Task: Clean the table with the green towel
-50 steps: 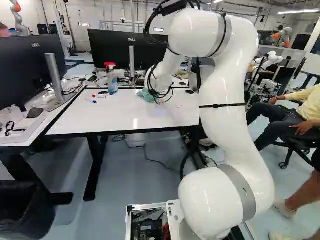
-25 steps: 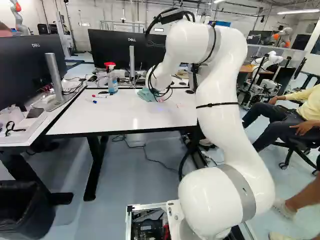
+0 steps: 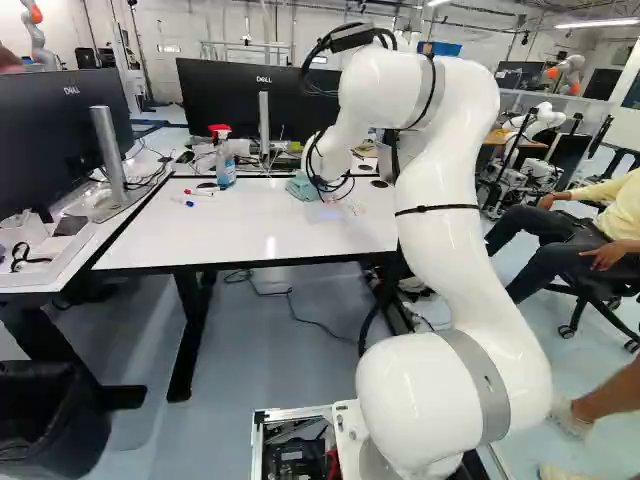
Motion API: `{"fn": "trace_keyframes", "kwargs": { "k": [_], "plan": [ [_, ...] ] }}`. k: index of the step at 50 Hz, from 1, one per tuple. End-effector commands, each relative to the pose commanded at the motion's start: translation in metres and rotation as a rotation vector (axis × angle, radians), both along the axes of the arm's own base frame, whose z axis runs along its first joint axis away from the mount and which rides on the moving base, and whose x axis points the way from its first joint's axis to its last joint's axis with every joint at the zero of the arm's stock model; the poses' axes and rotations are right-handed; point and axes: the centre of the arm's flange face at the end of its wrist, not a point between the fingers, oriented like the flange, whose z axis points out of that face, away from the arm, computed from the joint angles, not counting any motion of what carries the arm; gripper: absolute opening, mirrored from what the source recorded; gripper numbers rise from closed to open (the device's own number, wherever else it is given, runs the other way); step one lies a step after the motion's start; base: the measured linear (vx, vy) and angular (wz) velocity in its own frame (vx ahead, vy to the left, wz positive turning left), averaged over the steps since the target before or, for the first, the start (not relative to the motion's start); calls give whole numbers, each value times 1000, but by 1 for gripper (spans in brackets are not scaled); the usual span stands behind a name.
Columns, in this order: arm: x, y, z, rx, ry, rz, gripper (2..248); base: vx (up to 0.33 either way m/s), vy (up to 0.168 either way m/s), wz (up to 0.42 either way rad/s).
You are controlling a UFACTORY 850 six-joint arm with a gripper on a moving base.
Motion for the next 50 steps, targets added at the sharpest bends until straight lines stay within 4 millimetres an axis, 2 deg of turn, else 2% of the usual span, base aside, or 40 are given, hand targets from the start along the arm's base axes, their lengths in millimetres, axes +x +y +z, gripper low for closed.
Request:
{"fn": "trace_keyframes", "kwargs": {
  "k": [7,22,35,50],
  "plan": [
    [-8,-7,1,0,7,-9,33,0,0,0],
    [-34,-3,5,-1,30,-3,33,0,0,0],
    [-50,12,7,-2,42,22,33,0,0,0],
    [-56,36,7,-3,45,61,33,0,0,0]
  ]
}}
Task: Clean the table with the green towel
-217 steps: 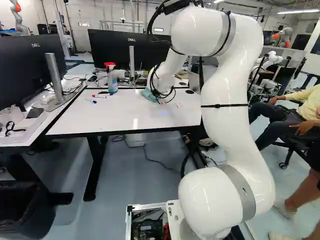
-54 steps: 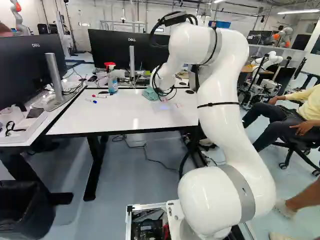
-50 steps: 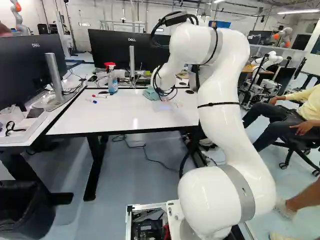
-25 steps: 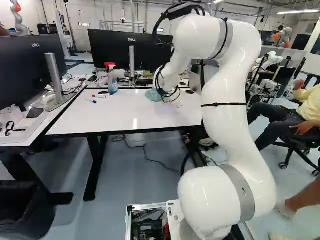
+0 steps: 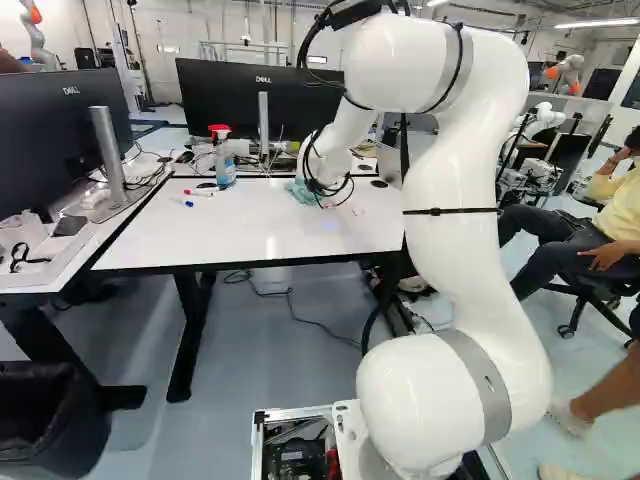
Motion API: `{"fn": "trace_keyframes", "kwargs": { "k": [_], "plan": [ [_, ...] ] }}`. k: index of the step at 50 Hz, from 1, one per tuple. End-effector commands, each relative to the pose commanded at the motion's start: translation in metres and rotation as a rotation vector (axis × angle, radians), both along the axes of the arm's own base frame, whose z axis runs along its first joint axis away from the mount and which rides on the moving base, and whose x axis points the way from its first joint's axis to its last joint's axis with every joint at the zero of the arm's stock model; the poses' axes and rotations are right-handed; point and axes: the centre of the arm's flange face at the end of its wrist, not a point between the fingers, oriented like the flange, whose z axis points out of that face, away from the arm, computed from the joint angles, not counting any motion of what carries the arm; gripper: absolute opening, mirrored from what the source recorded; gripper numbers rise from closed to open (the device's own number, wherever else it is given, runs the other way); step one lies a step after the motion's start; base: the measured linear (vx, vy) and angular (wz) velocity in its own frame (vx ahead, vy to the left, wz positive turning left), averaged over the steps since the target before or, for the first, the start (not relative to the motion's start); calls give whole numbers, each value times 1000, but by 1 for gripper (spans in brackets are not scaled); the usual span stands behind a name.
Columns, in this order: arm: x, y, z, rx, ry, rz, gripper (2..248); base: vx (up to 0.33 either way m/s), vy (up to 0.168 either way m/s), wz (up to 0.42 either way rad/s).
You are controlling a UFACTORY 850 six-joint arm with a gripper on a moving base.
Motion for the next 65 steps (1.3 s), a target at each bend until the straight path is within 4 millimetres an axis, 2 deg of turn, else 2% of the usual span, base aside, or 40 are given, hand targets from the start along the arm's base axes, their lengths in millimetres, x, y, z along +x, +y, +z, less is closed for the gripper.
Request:
{"fn": "trace_keyframes", "kwargs": {
  "k": [13,26,37,50,65],
  "plan": [
    [7,21,-1,1,-7,31,33,0,0,0],
    [27,24,-4,3,-24,31,33,0,0,0],
    [27,24,-3,3,-25,31,33,0,0,0],
    [25,25,10,5,-43,33,33,0,0,0],
    [14,43,29,9,-65,62,33,0,0,0]
  ]
}}
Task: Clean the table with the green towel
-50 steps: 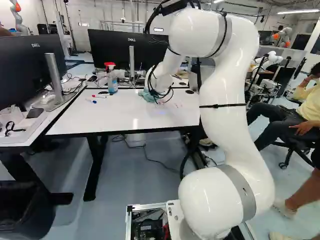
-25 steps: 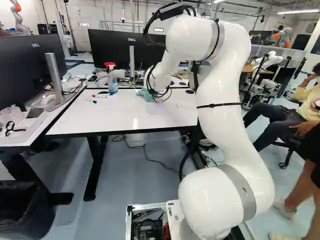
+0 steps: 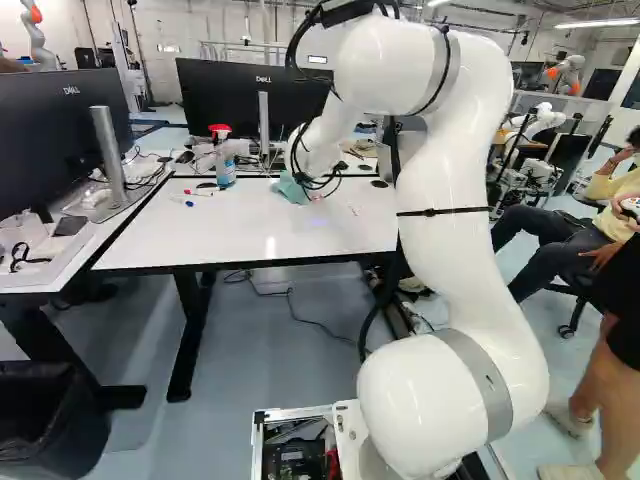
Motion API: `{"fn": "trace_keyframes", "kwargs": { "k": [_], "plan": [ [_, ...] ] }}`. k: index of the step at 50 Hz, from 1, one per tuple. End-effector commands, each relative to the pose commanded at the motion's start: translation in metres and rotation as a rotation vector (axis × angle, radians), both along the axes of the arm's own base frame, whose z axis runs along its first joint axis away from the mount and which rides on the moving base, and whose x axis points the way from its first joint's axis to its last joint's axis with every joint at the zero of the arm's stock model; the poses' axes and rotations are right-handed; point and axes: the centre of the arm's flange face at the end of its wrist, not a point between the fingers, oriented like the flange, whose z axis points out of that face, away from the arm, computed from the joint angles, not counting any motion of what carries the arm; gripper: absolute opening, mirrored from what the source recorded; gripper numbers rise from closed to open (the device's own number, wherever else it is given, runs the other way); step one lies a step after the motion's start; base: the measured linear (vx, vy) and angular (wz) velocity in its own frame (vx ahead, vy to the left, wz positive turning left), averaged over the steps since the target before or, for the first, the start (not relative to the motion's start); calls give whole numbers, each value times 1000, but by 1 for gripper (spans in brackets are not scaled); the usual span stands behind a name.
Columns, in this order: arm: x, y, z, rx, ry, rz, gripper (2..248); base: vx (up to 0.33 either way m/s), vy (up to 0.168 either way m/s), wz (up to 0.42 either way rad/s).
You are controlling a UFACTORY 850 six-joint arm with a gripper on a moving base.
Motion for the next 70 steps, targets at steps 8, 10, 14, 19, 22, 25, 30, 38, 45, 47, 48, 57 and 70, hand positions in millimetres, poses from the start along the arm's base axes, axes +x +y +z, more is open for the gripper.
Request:
{"fn": "trace_keyframes", "kwargs": {
  "k": [8,10,14,19,22,25,30,38,45,47,48,57,70],
  "plan": [
    [-11,12,10,0,3,21,33,0,0,0],
    [-14,14,12,-1,8,26,33,0,0,0],
    [-21,19,16,-3,19,36,33,0,0,0],
    [-30,24,22,-4,28,46,33,0,0,0],
    [-37,27,26,-5,32,52,33,0,0,0],
    [-43,29,30,-5,34,58,33,0,0,0],
    [-53,32,36,-5,33,67,33,0,0,0],
    [-58,34,37,-6,35,71,33,0,0,0],
    [-58,34,37,-6,35,71,33,0,0,0],
    [-58,34,37,-6,35,71,33,0,0,0],
    [-58,34,37,-6,35,71,33,0,0,0],
    [-61,33,37,-6,36,72,33,0,0,0],
    [-75,21,38,-7,45,57,33,0,0,0]
  ]
}}
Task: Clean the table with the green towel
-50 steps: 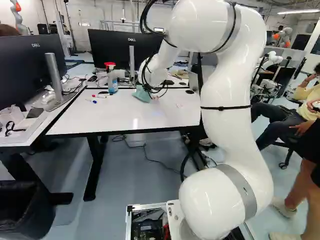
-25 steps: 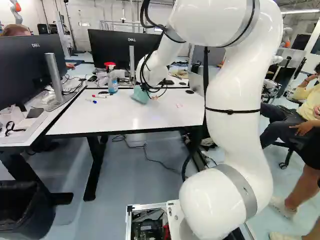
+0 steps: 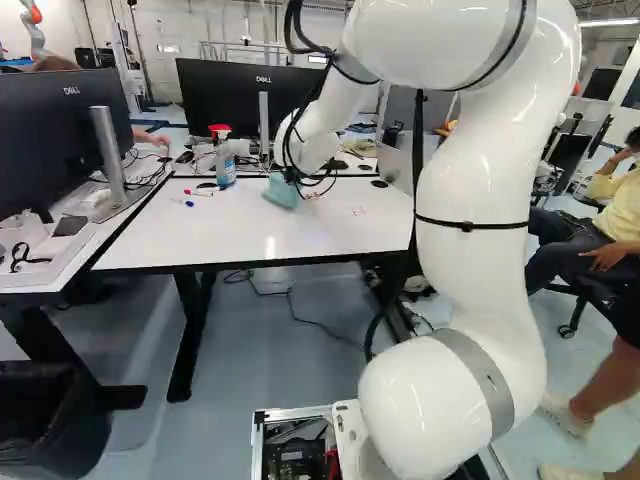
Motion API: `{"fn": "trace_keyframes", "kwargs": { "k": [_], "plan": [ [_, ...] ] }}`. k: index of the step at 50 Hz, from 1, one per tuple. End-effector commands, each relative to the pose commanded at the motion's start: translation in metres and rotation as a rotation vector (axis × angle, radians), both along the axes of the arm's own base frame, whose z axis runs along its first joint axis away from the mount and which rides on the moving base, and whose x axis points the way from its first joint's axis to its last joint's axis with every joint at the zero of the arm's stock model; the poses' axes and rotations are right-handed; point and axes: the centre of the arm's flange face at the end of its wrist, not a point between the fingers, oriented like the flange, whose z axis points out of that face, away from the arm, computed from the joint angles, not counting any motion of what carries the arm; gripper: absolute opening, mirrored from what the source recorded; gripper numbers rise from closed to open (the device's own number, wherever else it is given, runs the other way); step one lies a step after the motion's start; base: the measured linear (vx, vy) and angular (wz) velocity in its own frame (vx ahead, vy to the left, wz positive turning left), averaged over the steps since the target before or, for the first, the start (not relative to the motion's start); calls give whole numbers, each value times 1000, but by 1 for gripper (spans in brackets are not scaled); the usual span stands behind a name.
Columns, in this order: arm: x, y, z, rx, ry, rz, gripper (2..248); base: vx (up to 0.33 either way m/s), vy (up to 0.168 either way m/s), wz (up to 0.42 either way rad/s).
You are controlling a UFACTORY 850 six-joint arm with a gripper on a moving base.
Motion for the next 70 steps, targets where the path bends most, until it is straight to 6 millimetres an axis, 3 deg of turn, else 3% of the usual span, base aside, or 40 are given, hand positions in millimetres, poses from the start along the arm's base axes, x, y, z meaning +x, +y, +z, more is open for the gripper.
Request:
{"fn": "trace_keyframes", "kwargs": {
  "k": [70],
  "plan": [
    [-21,-115,2,-2,12,-195,33,0,0,0]
  ]
}}
